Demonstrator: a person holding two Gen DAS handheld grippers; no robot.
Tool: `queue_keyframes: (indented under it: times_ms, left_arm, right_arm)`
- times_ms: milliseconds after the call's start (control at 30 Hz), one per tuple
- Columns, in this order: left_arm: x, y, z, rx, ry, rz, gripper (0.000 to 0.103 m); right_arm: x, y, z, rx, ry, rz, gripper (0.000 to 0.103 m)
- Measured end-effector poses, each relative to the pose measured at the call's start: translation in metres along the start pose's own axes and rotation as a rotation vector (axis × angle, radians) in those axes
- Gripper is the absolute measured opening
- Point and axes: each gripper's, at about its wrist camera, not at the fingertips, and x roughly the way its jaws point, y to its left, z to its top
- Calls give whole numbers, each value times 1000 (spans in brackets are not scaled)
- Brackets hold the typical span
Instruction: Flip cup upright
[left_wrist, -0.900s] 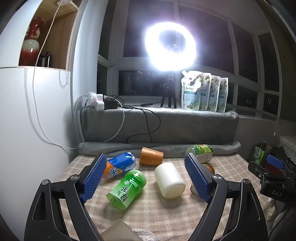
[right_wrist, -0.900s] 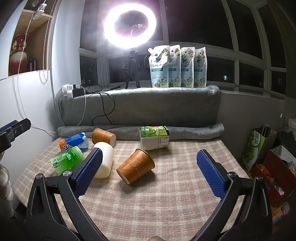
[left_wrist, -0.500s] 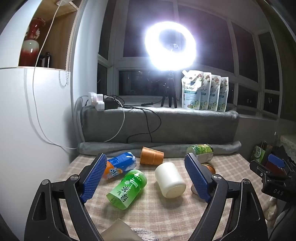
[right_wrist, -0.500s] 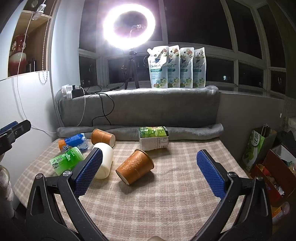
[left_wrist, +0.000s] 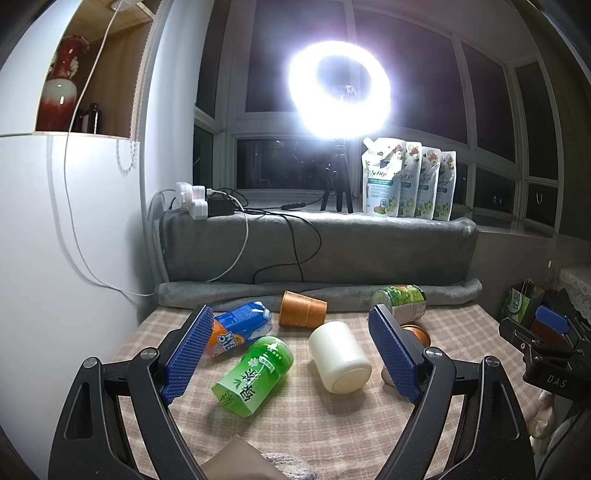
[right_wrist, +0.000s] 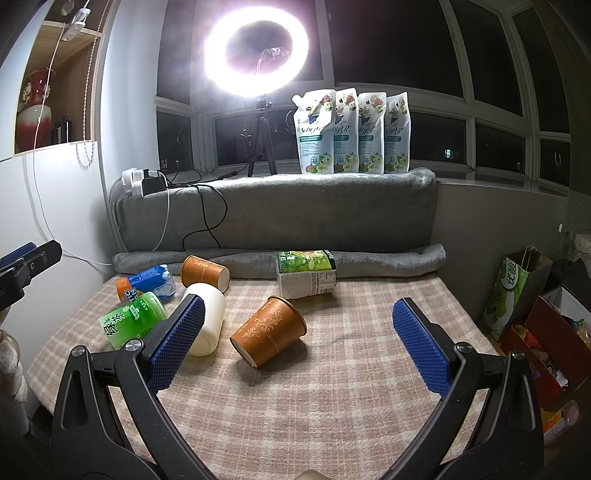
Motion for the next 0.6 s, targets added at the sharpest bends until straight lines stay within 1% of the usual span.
queue_keyframes:
  times_ms: [600]
  left_arm:
    - [3, 2, -2, 1, 3, 0, 86]
  right_arm:
    - [0, 0, 0, 1, 1, 0, 103]
